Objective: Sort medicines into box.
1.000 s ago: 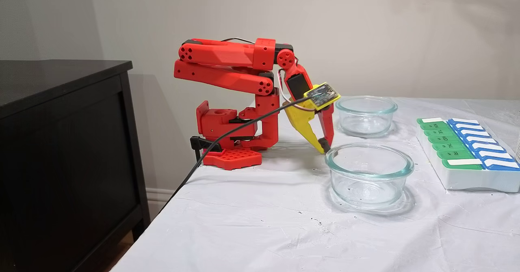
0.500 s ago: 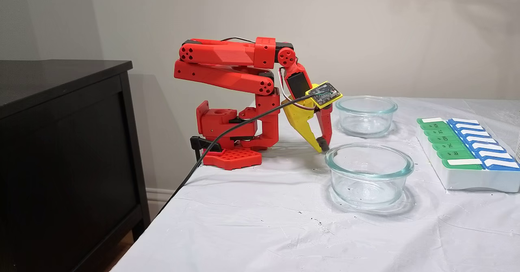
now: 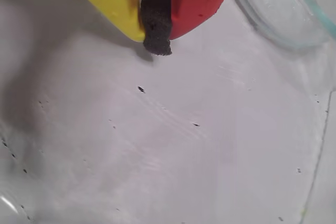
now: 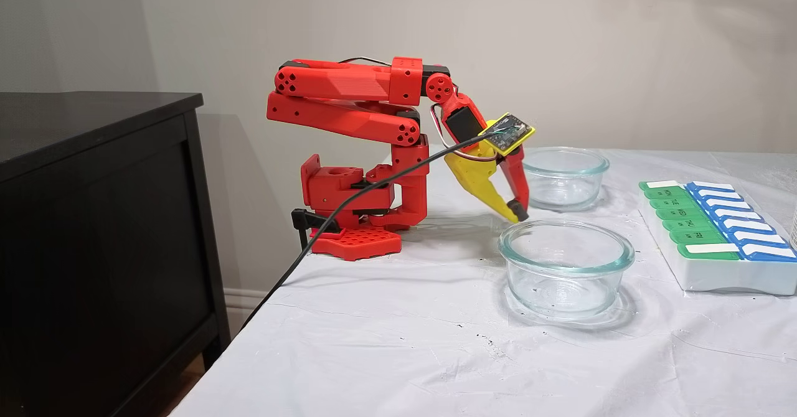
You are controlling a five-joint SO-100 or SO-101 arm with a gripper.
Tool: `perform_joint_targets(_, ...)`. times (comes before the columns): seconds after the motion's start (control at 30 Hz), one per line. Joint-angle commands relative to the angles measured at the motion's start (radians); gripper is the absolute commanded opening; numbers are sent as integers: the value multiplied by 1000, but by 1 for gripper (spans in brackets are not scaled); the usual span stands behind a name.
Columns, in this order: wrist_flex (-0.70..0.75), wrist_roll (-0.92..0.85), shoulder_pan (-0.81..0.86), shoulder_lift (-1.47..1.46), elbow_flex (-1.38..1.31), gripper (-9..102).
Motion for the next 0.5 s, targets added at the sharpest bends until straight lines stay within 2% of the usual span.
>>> perform_joint_targets(0.0,173,9,-14,8,-112,0)
perform_joint_targets(0.47,175,34,-5,8,-114,0)
